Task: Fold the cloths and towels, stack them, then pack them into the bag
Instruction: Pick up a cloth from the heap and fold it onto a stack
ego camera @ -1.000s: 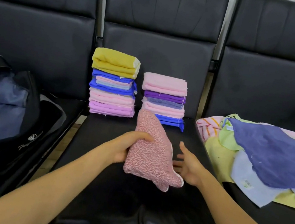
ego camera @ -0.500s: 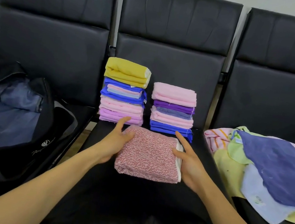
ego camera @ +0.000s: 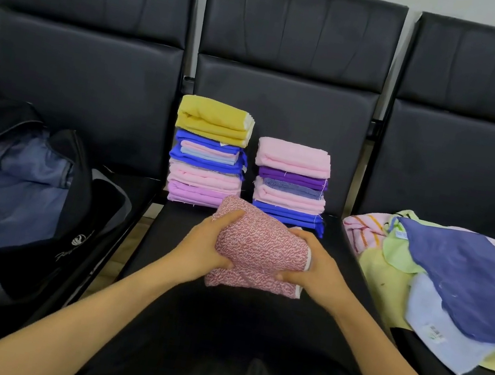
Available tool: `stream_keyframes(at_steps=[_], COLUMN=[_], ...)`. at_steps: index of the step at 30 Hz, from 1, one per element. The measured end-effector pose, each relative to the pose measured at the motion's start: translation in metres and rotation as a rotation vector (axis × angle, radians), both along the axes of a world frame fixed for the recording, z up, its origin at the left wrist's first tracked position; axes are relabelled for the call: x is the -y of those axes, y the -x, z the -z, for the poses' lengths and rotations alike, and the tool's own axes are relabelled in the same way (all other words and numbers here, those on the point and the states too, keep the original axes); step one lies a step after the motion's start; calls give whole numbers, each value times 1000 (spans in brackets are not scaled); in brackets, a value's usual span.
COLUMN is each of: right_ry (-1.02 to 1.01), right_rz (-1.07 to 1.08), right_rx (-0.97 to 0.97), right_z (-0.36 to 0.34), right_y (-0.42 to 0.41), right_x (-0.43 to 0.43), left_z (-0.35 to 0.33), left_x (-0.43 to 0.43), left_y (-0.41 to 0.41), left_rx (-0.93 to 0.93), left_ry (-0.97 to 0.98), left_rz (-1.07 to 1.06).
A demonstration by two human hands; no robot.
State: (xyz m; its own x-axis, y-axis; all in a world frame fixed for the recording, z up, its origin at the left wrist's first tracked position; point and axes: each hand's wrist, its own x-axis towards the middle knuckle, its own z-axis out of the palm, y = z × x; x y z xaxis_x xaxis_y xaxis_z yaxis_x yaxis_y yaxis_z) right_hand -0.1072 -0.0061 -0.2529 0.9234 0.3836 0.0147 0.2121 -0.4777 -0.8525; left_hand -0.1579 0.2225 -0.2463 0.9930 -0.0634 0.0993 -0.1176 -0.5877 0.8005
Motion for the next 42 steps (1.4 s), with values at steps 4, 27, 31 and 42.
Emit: stream_keyframes(at_steps=[4, 27, 31, 42], right_ry=[108, -464, -495, -409], right_rz=[78, 254, 232, 132], right_rx=[212, -210, -258, -107], right_z=[-3, 9, 9, 2], right_y=[9, -11, -15, -53], right_x=[-6, 3, 11, 26], left_z=[1, 14, 19, -9], left_x=[1, 7, 7, 11], left_y=[1, -13, -15, -73], left_rx=[88, -213, -278, -184], left_ry=[-57, 788, 740, 576], left_rz=[-116, -59, 41, 24])
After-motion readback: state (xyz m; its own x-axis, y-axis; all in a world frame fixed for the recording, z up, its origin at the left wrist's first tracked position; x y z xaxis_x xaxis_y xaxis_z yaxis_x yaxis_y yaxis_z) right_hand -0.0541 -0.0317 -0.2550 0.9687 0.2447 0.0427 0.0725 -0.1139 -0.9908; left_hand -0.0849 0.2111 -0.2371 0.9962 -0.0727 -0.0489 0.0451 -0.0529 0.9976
